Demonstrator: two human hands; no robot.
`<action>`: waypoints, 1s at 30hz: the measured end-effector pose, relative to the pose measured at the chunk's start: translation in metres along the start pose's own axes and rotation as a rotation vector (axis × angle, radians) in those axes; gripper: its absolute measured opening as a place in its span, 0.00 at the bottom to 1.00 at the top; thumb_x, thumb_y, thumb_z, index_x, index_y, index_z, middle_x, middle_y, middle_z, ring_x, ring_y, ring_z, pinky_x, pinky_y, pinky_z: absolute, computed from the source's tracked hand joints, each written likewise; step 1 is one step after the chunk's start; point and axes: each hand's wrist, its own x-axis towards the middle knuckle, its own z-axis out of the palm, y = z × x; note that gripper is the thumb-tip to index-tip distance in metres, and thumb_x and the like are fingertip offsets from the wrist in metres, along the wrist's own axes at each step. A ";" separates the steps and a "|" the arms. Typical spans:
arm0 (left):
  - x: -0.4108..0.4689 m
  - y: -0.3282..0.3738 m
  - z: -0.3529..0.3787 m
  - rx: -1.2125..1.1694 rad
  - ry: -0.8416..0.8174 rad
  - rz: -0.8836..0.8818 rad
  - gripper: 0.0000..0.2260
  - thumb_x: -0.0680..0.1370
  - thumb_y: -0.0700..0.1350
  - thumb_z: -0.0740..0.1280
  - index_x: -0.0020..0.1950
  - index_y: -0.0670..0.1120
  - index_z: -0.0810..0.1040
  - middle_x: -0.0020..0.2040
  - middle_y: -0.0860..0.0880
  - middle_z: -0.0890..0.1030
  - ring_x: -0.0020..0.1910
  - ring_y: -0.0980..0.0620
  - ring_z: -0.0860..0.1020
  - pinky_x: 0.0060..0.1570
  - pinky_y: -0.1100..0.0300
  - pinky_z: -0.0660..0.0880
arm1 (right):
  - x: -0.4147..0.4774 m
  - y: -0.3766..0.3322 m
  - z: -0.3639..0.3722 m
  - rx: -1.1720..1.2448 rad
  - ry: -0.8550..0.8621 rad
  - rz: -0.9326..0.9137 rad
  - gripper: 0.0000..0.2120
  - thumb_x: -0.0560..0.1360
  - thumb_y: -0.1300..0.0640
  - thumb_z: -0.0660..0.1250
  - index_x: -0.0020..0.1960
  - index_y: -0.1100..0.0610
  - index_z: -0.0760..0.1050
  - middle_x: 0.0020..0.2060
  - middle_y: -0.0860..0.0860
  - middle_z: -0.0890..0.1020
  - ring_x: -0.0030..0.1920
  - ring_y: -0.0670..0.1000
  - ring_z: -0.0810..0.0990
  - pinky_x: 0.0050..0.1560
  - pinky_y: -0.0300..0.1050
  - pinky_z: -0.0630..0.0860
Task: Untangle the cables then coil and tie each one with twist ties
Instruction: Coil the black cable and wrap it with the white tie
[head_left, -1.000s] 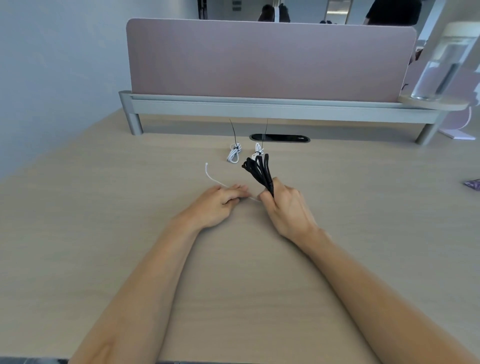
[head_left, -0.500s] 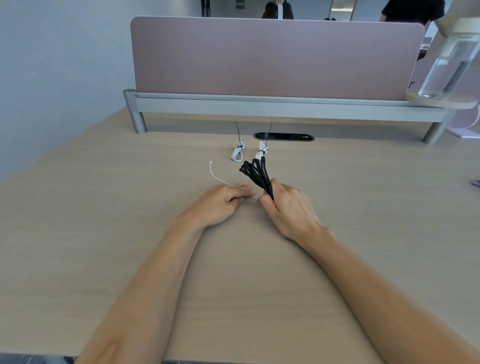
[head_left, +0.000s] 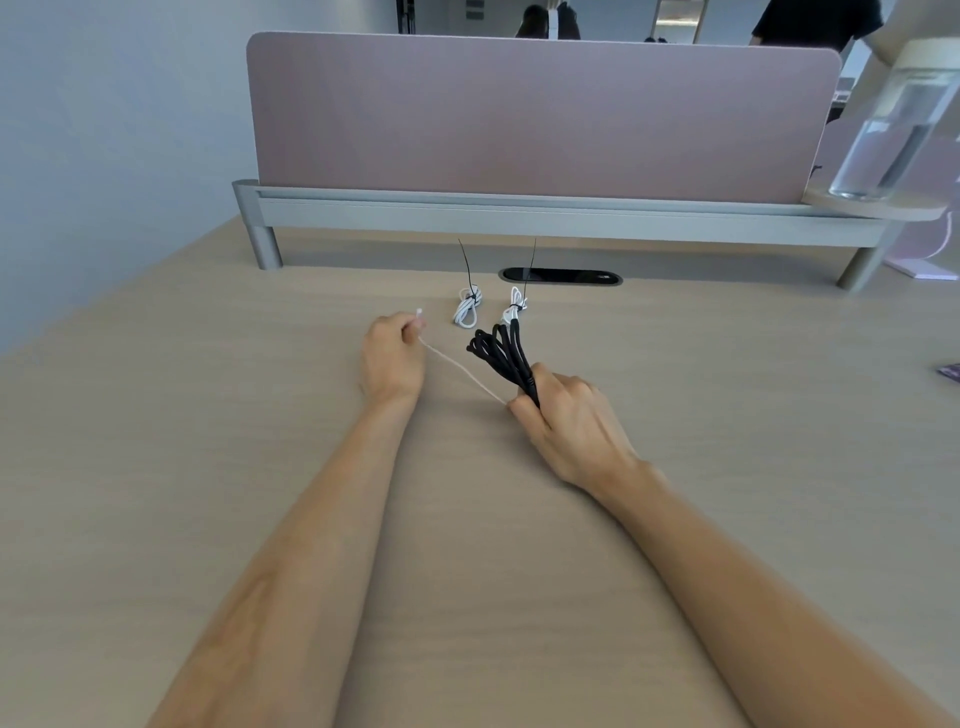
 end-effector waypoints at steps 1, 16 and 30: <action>-0.001 -0.001 -0.001 -0.112 0.018 -0.004 0.11 0.81 0.44 0.61 0.49 0.45 0.83 0.50 0.45 0.83 0.45 0.48 0.80 0.50 0.55 0.75 | 0.000 0.001 -0.001 0.024 -0.010 -0.001 0.10 0.78 0.55 0.59 0.44 0.62 0.67 0.34 0.58 0.77 0.36 0.64 0.72 0.36 0.50 0.58; -0.041 0.028 -0.018 -0.402 -0.478 -0.015 0.02 0.75 0.40 0.71 0.43 0.43 0.83 0.38 0.47 0.84 0.33 0.54 0.78 0.31 0.64 0.73 | 0.015 0.005 -0.016 -0.251 -0.364 -0.184 0.09 0.81 0.49 0.52 0.47 0.54 0.60 0.49 0.59 0.80 0.48 0.63 0.77 0.44 0.50 0.64; -0.048 0.059 -0.027 -0.338 -0.658 0.092 0.05 0.76 0.39 0.69 0.40 0.43 0.79 0.40 0.46 0.84 0.39 0.56 0.81 0.46 0.68 0.75 | 0.017 0.000 -0.007 -0.402 -0.357 -0.283 0.14 0.81 0.50 0.51 0.57 0.59 0.69 0.50 0.58 0.81 0.49 0.61 0.79 0.44 0.49 0.64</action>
